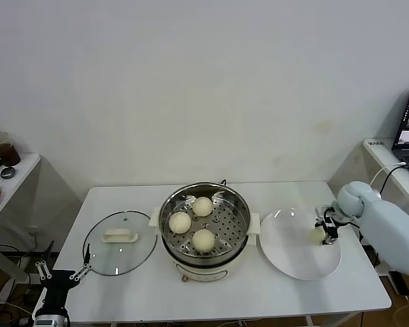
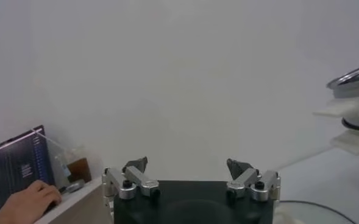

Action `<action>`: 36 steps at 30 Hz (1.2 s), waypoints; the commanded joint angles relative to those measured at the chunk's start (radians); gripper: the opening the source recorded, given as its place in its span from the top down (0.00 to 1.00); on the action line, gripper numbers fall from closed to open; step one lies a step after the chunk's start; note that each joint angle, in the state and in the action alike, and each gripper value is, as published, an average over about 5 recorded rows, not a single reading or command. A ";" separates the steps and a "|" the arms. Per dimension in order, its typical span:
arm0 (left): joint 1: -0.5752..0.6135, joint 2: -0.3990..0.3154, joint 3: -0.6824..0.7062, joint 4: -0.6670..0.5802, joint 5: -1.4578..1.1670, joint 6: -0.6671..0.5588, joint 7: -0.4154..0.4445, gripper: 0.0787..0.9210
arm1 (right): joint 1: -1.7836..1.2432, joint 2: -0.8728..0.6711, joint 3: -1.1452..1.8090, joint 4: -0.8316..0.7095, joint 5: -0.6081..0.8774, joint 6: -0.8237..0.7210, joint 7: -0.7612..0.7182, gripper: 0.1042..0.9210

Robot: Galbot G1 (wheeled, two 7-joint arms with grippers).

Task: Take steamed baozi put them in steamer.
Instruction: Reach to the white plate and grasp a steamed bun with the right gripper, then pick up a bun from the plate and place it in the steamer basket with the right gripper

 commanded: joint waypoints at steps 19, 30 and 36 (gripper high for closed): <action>-0.045 0.012 0.045 0.005 -0.006 0.006 0.006 0.12 | 1.059 0.026 -0.918 0.581 0.876 -0.380 0.084 0.44; -0.036 0.011 0.031 0.002 -0.003 -0.003 0.002 0.12 | 0.928 0.267 -0.939 0.582 1.006 -0.596 0.247 0.44; -0.034 0.001 0.022 -0.004 -0.003 -0.004 0.000 0.12 | 0.820 0.339 -0.931 0.489 0.941 -0.593 0.247 0.45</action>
